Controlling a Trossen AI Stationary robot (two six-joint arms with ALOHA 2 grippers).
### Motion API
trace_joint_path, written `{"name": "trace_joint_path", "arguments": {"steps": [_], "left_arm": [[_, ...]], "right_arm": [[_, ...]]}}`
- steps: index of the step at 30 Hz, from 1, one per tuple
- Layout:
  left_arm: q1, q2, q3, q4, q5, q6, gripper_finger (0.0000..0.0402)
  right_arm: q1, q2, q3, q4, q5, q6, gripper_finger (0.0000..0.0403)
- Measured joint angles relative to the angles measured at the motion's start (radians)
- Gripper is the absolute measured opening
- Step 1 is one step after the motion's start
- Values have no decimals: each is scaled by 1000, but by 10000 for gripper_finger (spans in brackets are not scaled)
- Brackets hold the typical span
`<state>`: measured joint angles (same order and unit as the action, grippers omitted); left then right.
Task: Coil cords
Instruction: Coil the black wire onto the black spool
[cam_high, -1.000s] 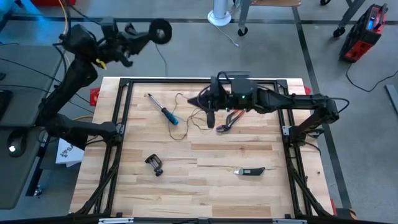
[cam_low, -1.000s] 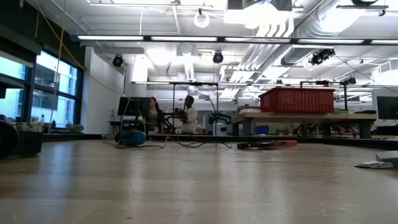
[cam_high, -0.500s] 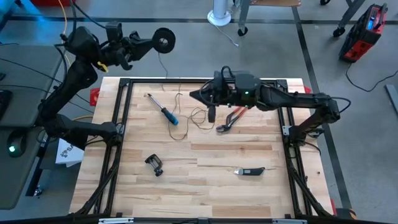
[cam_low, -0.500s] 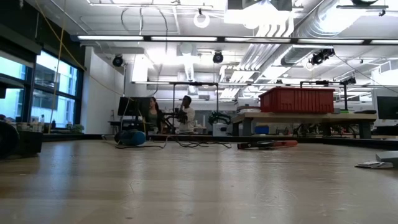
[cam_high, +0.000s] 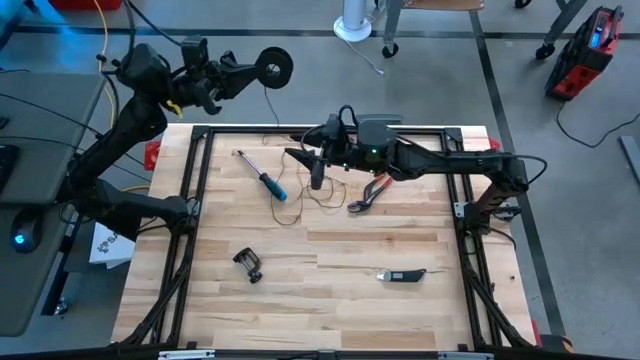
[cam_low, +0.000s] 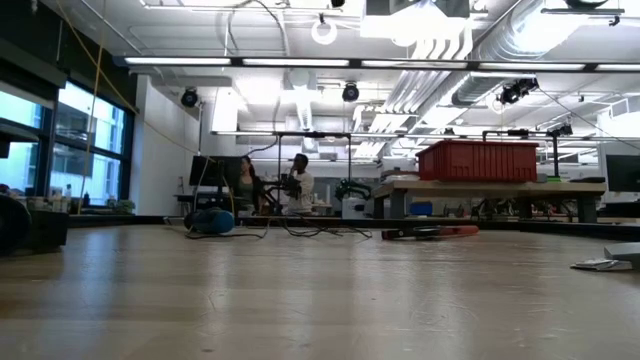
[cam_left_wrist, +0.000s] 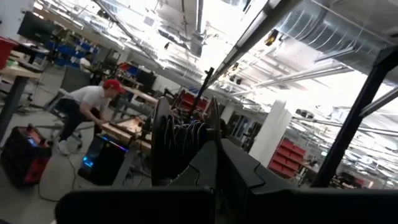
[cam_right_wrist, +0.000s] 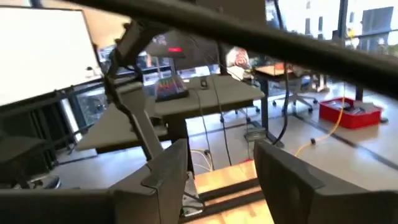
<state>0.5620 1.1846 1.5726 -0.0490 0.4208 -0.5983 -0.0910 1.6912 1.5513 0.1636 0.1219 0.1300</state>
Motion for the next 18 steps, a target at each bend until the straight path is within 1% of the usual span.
{"name": "trace_joint_path", "arguments": {"steps": [6, 10, 13, 18], "left_arm": [[-18, 22, 0, 48, 8, -14, 0], [-29, 31, 0, 70, 6, -27, 0], [-36, 32, 0, 72, -2, -21, 0], [-36, 30, 0, 81, -15, -20, 0]], "right_arm": [[-30, 8, 0, 5, 15, 1, 181], [-41, 9, 0, 1, 73, 1, 181], [-47, 9, 0, 21, 53, 13, 181], [-46, 8, 0, 38, -26, 39, 181]]}}
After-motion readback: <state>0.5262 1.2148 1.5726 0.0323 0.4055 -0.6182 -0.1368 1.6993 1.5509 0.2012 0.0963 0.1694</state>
